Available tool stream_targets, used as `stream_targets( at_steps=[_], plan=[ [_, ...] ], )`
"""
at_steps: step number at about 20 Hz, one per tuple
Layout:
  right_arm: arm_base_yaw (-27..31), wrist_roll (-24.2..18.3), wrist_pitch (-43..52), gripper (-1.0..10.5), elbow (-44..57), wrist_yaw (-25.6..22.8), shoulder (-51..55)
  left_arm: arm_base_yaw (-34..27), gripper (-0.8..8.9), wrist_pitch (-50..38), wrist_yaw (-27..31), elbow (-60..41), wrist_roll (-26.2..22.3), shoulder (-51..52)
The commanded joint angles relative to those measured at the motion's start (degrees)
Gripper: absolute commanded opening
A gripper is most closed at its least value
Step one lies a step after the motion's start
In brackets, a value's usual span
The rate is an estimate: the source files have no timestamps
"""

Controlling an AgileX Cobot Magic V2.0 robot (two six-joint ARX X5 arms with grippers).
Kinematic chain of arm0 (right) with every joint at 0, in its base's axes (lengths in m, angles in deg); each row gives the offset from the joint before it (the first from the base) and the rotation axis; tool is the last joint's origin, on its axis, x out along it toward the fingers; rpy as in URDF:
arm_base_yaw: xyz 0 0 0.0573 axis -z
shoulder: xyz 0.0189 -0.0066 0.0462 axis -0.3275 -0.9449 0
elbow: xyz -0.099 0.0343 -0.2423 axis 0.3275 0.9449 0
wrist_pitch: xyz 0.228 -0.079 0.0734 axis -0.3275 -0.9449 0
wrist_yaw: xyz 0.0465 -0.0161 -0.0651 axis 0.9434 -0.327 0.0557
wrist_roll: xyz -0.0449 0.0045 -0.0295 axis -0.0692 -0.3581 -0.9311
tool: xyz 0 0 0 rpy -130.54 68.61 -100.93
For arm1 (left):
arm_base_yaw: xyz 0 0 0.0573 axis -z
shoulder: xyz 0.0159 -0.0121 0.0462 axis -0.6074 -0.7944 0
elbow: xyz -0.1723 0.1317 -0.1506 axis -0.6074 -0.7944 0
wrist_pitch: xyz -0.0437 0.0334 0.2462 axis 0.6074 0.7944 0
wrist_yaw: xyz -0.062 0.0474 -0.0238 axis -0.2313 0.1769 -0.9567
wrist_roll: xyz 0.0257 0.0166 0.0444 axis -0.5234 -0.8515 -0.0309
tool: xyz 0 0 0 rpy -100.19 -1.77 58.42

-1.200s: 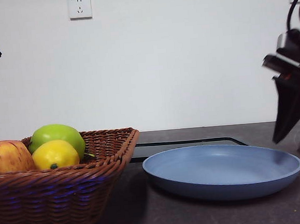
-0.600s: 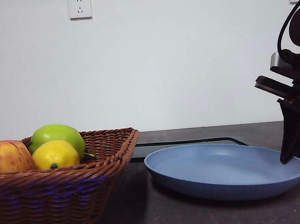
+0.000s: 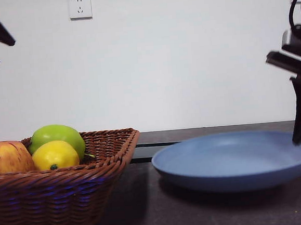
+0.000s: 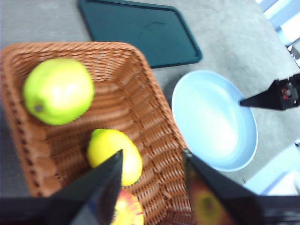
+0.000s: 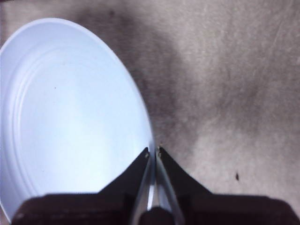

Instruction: Take the lemon from the basket,put the lemon in the plate,hand out the plate

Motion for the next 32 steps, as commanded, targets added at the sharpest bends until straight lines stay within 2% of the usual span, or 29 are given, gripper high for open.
stream_targets(
  at_steps=[1, 2, 6, 9, 12, 14, 18, 22, 32],
  plan=[
    [-0.1, 0.2, -0.2, 0.0, -1.5, 0.2, 1.7, 2.3, 3.32, -0.6, -0.1, 0.8, 0.8, -0.5],
    [-0.1, 0.2, -0.5, 0.0, -1.5, 0.2, 2.8, 3.6, 3.92, -0.5, 0.0, 0.8, 1.9, -0.6],
    [-0.1, 0.2, -1.5, 0.0, -1.5, 0.2, 5.8, 7.7, 3.99, -0.5, 3.2, 1.7, 4.9, -4.2],
    [-0.1, 0.2, -1.8, 0.0, -1.5, 0.2, 6.8, 10.7, 3.99, 2.4, 9.4, 5.6, 6.1, -10.4],
    [-0.1, 0.1, -2.0, 0.0, -1.5, 0.2, 6.9, 13.7, 3.99, 9.1, 17.1, 13.2, 5.7, -19.8],
    [-0.1, 0.1, -2.0, 0.0, -1.5, 0.2, 6.9, 15.2, 3.99, 13.2, 19.8, 17.7, 5.5, -26.1],
    [0.0, -0.4, -2.0, 0.0, -1.5, 0.2, 6.9, 17.1, 3.99, 15.7, 21.0, 22.7, 6.0, -37.0],
    [0.0, -0.8, -2.0, 0.0, -1.5, 0.2, 6.9, 18.2, 3.99, 16.7, 24.2, 23.0, 7.3, -44.3],
    [1.1, -0.9, -1.9, 0.0, -1.5, 0.2, 6.9, 18.4, 3.99, 12.5, 23.8, 23.0, 6.0, -49.4]
  ],
)
